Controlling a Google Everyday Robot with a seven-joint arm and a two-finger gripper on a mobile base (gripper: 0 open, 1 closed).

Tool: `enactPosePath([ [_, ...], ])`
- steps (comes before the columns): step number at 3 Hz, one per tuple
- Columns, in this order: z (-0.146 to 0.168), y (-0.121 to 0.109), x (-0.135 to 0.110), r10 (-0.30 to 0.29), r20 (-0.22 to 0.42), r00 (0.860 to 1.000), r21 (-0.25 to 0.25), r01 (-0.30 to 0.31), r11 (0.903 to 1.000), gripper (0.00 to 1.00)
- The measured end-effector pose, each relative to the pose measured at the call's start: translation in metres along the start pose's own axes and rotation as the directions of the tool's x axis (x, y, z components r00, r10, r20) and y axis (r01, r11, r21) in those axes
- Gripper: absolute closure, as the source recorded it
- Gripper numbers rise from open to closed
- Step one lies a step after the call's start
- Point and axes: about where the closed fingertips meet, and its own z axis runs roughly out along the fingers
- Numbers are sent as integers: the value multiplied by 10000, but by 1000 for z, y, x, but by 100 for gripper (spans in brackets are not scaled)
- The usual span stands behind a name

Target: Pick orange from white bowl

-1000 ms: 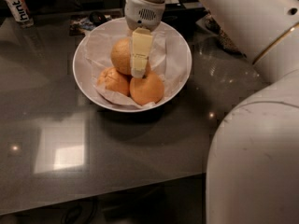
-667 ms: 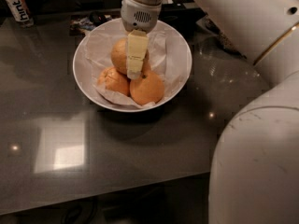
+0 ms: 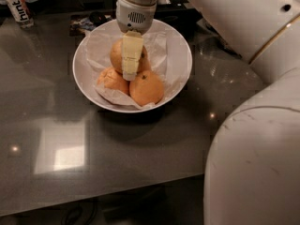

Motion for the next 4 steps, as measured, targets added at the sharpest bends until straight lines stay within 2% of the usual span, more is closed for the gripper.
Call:
enactPosePath([
  [1,0,1,-1,80,-70,9999,37,-80,10000,17],
  [4,-10,0,-4,83,-69,9999,42,-83,10000,87],
])
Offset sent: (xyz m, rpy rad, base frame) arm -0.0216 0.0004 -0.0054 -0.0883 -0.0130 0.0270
